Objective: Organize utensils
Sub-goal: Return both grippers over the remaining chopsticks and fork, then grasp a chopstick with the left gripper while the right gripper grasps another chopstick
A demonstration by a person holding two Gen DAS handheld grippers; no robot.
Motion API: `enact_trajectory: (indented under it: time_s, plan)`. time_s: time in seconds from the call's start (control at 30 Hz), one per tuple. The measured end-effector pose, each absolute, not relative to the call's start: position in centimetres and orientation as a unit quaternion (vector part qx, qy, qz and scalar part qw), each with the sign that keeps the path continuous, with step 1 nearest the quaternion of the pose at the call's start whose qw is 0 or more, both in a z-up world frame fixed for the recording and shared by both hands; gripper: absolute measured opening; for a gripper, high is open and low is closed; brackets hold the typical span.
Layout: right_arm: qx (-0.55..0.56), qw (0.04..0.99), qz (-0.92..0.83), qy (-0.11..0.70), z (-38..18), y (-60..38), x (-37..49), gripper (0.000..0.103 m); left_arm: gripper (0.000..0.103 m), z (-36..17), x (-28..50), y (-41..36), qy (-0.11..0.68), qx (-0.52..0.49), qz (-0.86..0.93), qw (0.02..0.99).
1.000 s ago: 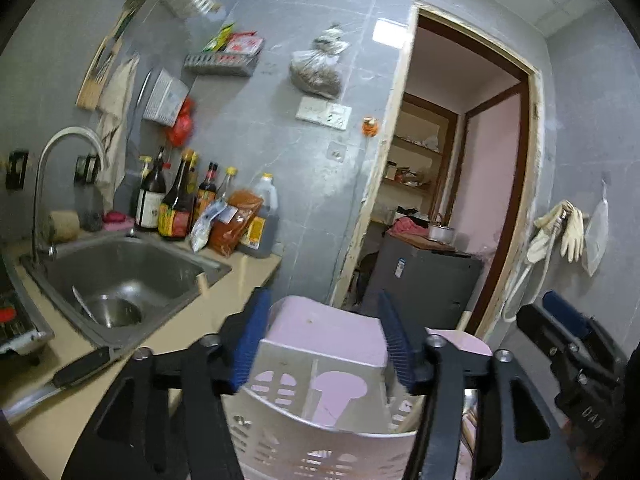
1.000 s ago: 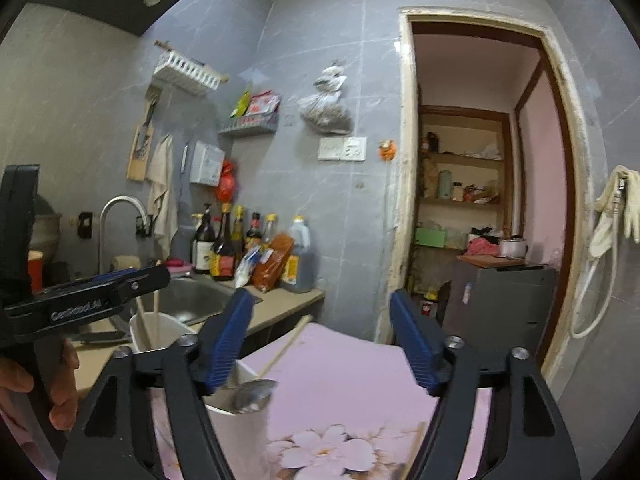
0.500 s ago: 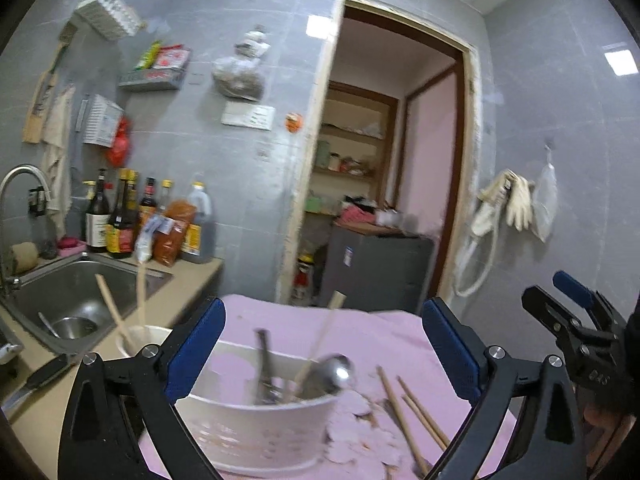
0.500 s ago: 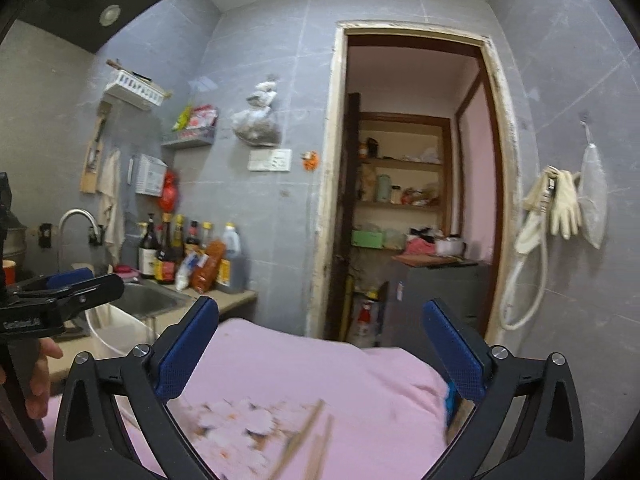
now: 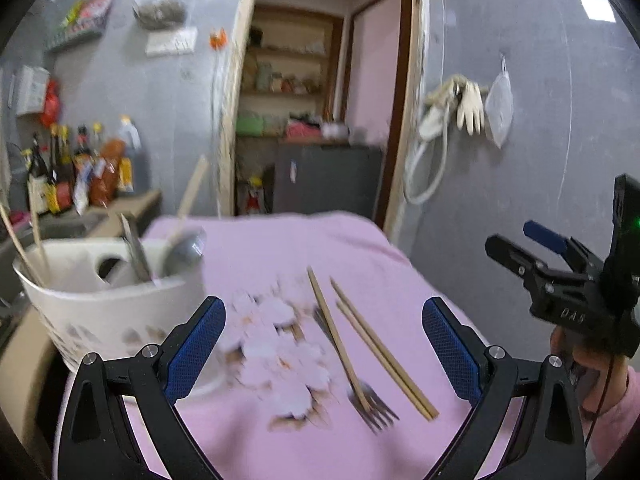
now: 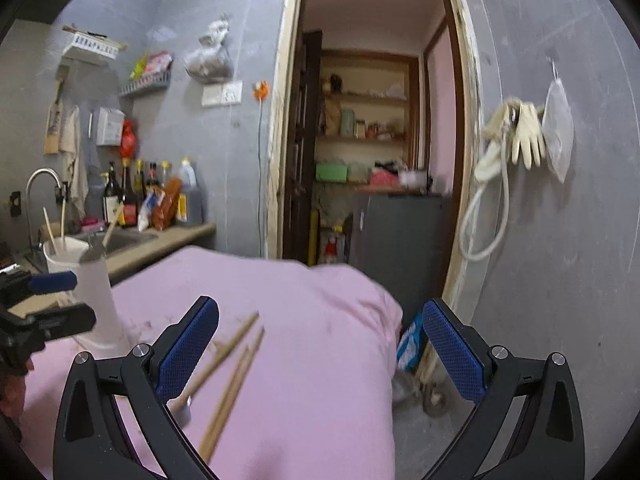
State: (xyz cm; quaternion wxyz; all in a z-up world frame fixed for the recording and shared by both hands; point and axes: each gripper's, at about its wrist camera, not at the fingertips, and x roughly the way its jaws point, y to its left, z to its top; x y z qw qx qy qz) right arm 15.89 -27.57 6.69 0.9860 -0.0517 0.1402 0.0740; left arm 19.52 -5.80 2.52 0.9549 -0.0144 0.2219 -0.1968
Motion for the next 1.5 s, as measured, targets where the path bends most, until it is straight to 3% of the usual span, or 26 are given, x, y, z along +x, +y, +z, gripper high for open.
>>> enact_trajectory:
  time_s: [0.2,0.33,0.43,0.5,0.6,0.8,1.17,1.33,1.5]
  plan:
    - [-0.037,0.977,0.090,0.192,5.1,-28.1,16.8,0.097,0.095,0.4,21.6,-7.1,0.284,-0.016,-0.199,0.938]
    - [-0.026,0.965,0.110,0.238,3.9,-28.0,17.9,0.085,0.077,-0.5,23.4,-7.5,0.320,-0.016,-0.200,0.926]
    - [-0.022,0.956,0.125,0.264,3.2,-27.6,18.5,0.074,0.071,-1.1,24.9,-7.6,0.350,-0.024,-0.203,0.914]
    - [-0.020,0.947,0.137,0.290,2.6,-27.1,19.1,0.062,0.067,-1.6,25.9,-7.7,0.370,-0.029,-0.204,0.906]
    - [-0.022,0.935,0.150,0.322,1.9,-26.4,19.9,0.047,0.053,-2.3,27.7,-8.2,0.403,-0.031,-0.207,0.891]
    - [-0.023,0.907,0.181,0.379,0.2,-24.8,21.3,0.030,0.031,-3.7,30.6,-8.2,0.454,-0.065,-0.215,0.862]
    - [-0.023,0.882,0.201,0.426,-1.4,-23.2,22.8,0.023,0.018,-4.5,31.6,-8.6,0.485,-0.064,-0.226,0.842]
    - [-0.036,0.878,0.197,0.434,-1.5,-22.4,23.5,0.020,0.005,-4.6,32.2,-8.6,0.494,-0.073,-0.222,0.838]
    - [-0.018,0.874,0.201,0.442,-1.5,-22.7,23.8,0.007,0.004,-4.3,31.7,-8.0,0.486,-0.092,-0.220,0.841]
